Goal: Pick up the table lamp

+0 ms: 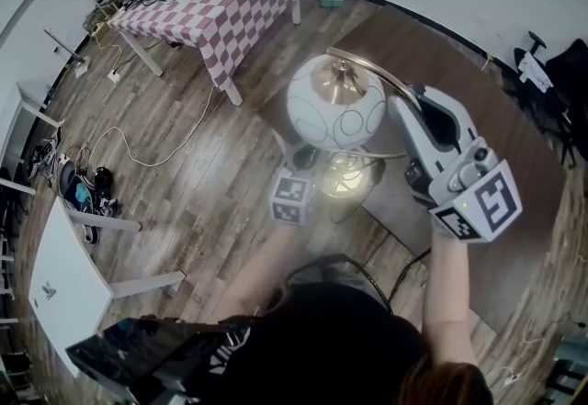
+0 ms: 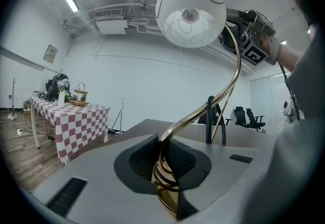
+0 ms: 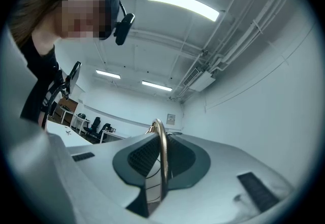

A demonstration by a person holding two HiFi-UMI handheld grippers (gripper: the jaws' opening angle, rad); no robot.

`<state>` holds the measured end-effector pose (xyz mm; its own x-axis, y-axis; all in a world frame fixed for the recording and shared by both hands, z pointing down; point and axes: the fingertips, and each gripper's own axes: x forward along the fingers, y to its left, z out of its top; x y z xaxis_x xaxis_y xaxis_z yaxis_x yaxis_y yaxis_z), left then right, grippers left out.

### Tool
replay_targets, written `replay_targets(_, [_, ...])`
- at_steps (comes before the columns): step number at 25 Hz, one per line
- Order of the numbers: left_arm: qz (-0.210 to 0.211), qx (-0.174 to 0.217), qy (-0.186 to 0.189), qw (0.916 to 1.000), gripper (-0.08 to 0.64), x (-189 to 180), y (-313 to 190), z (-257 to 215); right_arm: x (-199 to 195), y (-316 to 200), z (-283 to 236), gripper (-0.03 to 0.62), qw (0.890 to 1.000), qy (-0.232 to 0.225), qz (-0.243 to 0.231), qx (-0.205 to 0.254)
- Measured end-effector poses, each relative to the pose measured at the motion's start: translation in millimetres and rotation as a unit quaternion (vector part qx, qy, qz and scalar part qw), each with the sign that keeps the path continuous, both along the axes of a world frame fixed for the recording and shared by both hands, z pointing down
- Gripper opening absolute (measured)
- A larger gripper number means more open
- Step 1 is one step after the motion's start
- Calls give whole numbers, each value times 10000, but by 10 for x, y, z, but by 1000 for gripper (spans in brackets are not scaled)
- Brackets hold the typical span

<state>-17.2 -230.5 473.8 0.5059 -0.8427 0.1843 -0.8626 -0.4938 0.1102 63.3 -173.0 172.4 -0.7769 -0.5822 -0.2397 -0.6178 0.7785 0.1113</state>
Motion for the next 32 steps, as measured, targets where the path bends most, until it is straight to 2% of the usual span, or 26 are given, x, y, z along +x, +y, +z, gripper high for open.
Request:
replay_targets(19, [216,-53,-16,9998,32,-127,204,-290,-135,233,-291,40,9997,-10,210,151])
replay_targets(32, [42,-49,-36,10000,32,-308,323,-360,-270,319,-380,40,9996,27,104,275])
